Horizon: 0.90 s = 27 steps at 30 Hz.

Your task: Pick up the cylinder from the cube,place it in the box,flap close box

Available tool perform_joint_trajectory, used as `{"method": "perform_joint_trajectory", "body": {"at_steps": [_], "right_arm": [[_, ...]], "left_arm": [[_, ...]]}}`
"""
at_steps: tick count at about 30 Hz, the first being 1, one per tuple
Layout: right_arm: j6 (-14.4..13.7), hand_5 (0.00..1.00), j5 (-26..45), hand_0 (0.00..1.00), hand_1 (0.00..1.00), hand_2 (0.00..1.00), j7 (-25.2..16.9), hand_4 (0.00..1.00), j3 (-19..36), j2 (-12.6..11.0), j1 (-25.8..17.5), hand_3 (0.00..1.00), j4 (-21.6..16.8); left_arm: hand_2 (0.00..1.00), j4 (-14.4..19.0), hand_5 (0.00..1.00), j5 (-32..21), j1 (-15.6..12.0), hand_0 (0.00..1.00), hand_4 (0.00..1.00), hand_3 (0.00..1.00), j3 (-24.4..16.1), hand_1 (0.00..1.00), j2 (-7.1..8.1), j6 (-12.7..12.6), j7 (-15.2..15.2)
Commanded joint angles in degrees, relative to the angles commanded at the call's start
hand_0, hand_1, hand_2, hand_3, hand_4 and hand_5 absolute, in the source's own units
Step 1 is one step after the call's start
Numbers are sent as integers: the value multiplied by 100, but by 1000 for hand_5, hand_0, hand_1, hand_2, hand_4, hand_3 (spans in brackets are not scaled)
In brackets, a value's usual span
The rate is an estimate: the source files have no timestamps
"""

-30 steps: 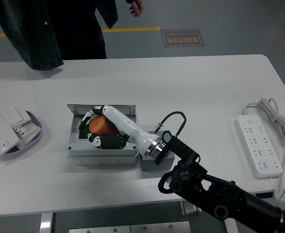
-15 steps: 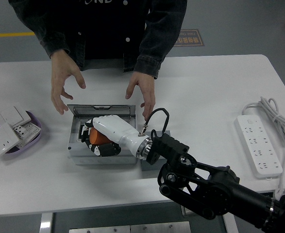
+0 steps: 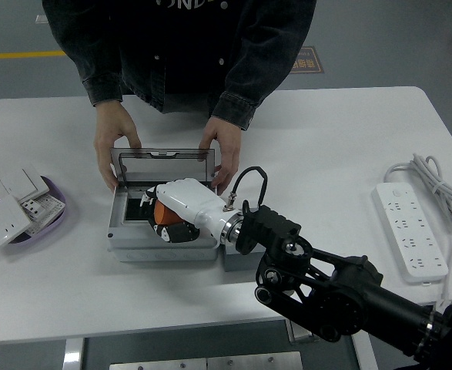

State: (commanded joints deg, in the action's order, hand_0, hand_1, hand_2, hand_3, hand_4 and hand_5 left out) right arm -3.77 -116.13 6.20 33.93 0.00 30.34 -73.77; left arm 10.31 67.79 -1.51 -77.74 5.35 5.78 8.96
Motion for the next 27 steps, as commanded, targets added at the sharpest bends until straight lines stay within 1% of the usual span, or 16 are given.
{"method": "perform_joint_trajectory", "body": {"at_steps": [3, 4, 7, 9, 10, 11, 15, 16, 20, 21, 22, 23, 25, 27], "right_arm": [[-10, 38, -14, 716, 702, 695, -10, 406, 10, 0, 4, 699, 8], [-15, 272, -20, 816, 735, 724, -13, 608, 15, 0, 6, 716, 8], [-29, 272, -54, 816, 735, 724, -14, 608, 40, 0, 15, 716, 7], [-31, 272, -77, 816, 735, 724, -12, 608, 54, 0, 19, 716, 8], [-31, 292, -87, 846, 746, 741, -12, 702, 62, 0, 20, 747, 8], [-31, 292, -97, 846, 746, 741, -13, 702, 70, 0, 21, 747, 8], [-24, 292, -126, 846, 746, 741, -18, 702, 88, 0, 30, 747, 12], [-20, 323, -123, 852, 747, 744, -23, 754, 90, 0, 31, 762, 18], [-18, 323, -80, 852, 747, 744, -39, 754, 93, 0, 16, 762, 26], [-36, 323, 38, 852, 747, 744, -76, 754, 89, 0, 4, 762, 20], [-56, 344, 162, 859, 746, 745, -128, 785, 84, 0, -10, 779, 6], [-80, 344, 334, 859, 746, 745, -211, 785, 74, 0, -29, 779, -30], [-114, 344, 698, 859, 746, 745, -379, 785, 55, -25, -62, 779, -147], [-142, 344, 1157, 859, 746, 745, -540, 785, 60, -117, -77, 779, -346]], "left_arm": [[661, 0, 327, 347, -30, 637, 753, 706, -373, 671, -9, -33, 243], [661, 0, 326, 451, -41, 637, 753, 706, -488, 672, -9, -43, 308], [661, 0, 326, 809, -91, 637, 753, 706, -892, 672, 5, -82, 546], [661, 0, 326, 963, -114, 637, 753, 706, -1122, 672, 17, -101, 643], [661, 0, 326, 1006, -120, 638, 753, 706, -1211, 671, 23, -107, 672], [661, 0, 326, 1038, -125, 638, 753, 706, -1284, 671, 28, -113, 696], [661, 0, 326, 1043, -109, 638, 753, 706, -1350, 671, 32, -114, 701], [660, 0, 325, 1019, -97, 638, 753, 706, -1326, 671, 29, -108, 685], [660, 0, 325, 958, -68, 638, 753, 706, -1250, 671, 13, -92, 623], [660, 0, 325, 940, -65, 638, 753, 706, -1227, 671, 7, -88, 602], [660, 0, 324, 919, -64, 637, 753, 705, -1201, 671, 4, -84, 583], [660, 0, 324, 895, -64, 637, 753, 705, -1172, 671, 0, -79, 562], [660, 0, 324, 857, -64, 637, 753, 705, -1131, 671, -7, -75, 533], [660, 0, 324, 824, -66, 637, 753, 705, -1090, 671, -11, -69, 508]]}}
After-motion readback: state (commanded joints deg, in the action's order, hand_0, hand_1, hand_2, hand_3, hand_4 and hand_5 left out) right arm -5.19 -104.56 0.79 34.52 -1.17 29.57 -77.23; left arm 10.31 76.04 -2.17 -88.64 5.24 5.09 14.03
